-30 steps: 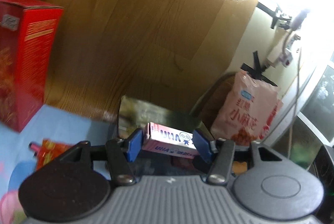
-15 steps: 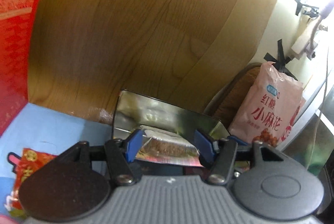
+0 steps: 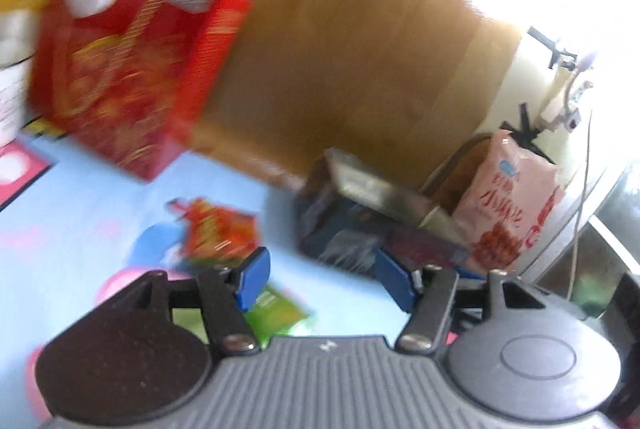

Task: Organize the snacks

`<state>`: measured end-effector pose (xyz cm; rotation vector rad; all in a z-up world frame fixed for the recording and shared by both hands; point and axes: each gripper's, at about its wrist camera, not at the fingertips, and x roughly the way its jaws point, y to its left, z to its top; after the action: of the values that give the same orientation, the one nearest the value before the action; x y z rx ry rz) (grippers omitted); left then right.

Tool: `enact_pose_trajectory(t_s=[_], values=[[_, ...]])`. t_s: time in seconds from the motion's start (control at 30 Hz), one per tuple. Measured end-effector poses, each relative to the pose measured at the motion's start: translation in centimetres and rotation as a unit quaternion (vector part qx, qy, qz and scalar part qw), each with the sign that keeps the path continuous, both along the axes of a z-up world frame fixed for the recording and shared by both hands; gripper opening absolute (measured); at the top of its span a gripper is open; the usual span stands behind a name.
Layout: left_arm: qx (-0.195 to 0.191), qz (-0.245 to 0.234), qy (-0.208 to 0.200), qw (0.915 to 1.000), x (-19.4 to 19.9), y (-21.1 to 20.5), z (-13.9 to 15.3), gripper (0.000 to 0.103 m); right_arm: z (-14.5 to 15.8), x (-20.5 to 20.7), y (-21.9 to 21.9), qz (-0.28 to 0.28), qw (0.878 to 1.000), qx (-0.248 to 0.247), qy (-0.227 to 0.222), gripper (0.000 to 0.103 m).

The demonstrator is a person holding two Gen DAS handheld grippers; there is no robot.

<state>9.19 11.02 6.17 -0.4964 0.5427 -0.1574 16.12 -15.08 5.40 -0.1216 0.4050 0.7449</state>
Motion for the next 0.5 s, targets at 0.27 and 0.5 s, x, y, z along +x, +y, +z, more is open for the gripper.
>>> enact_pose_trajectory(t_s=[0.27, 0.5], values=[[-0.018, 0.095, 0.015, 0.9952, -3.5, 5.6, -2.9, 0.060, -1.6, -2.9, 4.6, 0.090, 0.992, 0.009, 0.091, 0.068], [0.037, 0.118, 0.004, 0.9924, -3.1, 5.2, -3.3, 0.062, -3.2, -2.7, 7.2, 0.100, 0.972, 0.060, 0.204, 0.065]])
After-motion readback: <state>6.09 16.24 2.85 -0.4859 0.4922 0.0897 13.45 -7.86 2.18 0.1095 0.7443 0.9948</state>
